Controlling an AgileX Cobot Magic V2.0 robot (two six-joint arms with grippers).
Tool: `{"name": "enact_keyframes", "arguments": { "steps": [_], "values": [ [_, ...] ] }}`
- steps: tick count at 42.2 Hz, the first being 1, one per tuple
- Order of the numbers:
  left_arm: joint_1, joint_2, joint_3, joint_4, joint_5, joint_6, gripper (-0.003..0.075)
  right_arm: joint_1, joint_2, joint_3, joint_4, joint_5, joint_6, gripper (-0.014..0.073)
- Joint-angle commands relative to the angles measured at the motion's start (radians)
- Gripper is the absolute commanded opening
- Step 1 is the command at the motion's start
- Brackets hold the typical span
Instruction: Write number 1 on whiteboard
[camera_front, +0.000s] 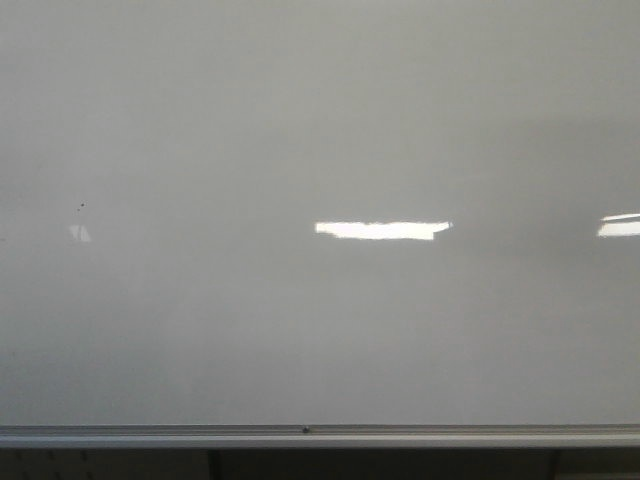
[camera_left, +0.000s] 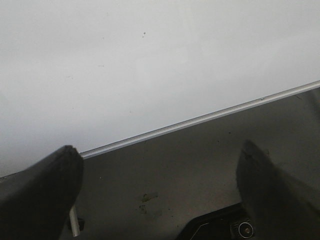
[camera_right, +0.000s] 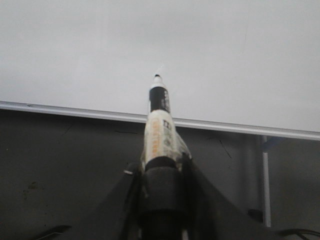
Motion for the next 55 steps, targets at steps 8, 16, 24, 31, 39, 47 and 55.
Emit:
{"name": "enact_keyframes", "arguments": {
  "steps": [8, 16, 24, 31, 39, 47, 55],
  "values": [
    [0.004, -0.01, -0.023, -0.014, -0.06, -0.009, 0.0599, -0.006, 0.015, -0.024, 0.005, -0.226, 0.001, -0.0087],
    [0.004, -0.01, -0.023, -0.014, -0.06, -0.009, 0.0599, -0.05, 0.121, -0.064, -0.139, -0.283, 0.131, -0.0087],
    [0.004, -0.01, -0.023, -0.014, -0.06, -0.009, 0.0599, -0.107, 0.26, -0.123, -0.165, -0.283, 0.141, -0.0087],
    [0.004, -0.01, -0.023, -0.014, -0.06, -0.009, 0.0599, -0.11, 0.381, -0.2, -0.162, -0.264, 0.086, -0.0088],
    [0.004, -0.01, -0.023, -0.014, -0.06, -0.009, 0.0599, -0.11, 0.487, -0.286, -0.162, -0.315, 0.085, -0.0088],
    [0.004, -0.01, -0.023, -0.014, -0.06, -0.009, 0.0599, -0.11, 0.549, -0.342, -0.162, -0.39, 0.089, -0.0088],
    [0.004, -0.01, -0.023, -0.014, -0.06, -0.009, 0.0599, -0.11, 0.572, -0.357, -0.153, -0.494, 0.089, -0.0088]
  ]
}}
